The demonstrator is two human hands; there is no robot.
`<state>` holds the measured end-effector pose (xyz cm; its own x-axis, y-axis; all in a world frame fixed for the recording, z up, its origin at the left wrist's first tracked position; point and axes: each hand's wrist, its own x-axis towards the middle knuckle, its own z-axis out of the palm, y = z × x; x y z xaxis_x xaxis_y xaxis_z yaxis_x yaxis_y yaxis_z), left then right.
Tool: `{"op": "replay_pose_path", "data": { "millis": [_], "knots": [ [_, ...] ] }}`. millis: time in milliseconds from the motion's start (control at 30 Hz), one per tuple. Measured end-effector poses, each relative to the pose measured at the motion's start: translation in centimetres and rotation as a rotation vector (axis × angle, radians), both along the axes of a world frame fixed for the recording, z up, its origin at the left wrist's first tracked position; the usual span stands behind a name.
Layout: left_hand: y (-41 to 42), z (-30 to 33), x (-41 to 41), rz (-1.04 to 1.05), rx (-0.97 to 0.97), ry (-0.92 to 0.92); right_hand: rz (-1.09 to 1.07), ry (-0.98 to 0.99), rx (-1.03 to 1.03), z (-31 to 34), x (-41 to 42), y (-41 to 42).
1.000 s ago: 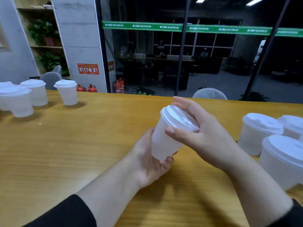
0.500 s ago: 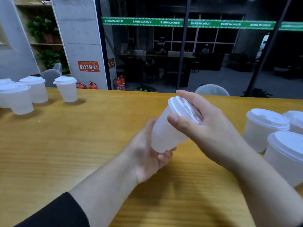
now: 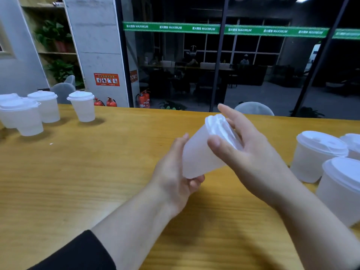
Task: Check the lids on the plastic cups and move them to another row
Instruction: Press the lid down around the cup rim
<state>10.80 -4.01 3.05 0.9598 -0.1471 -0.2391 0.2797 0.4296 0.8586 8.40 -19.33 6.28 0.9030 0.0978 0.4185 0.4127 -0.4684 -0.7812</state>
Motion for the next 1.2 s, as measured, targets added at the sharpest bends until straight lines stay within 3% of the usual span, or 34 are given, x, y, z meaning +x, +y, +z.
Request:
{"op": "replay_pose_path", "data": {
  "millis": [100,333,567,700,833,1000,1100,1200],
  "knots": [
    [0.6,0.1,0.0,-0.242,0.010,0.102,0.069,-0.031,-0.070,0.3,-0.4,-0.6],
    [-0.6,-0.5,0.0,0.098,-0.079,-0.055,-0.050,-0.137,0.086,-0.8,0.3,1.3],
    [-0.5,-0.5,0.2,0.079,-0.149,0.016,-0.167,-0.138,0.100,-1.7,0.9,1.5],
    [-0.5,-0.8,-0.1,0.213,-0.130,-0.116,-0.242,-0.162,0.188,-2.2,0.5,2.0],
    [-0.5,0.5,-1.3,0.454,0.087,-0.217,-0.207,-0.008,0.270,-1.7,-1.3,2.9],
    [1.2,7.0,-3.5,0.520,0.470,-0.570,0.055,0.207,0.763,1.4,-6.9,3.8],
    [2.3,14.4,-5.3,0.416,0.913,-0.891,0.140,0.470,1.325,2.5,-9.6,3.6],
    [1.6,20.1,-8.8,0.085,1.396,-1.067,0.392,0.578,1.520,3.0,-12.3,3.6]
  ]
}}
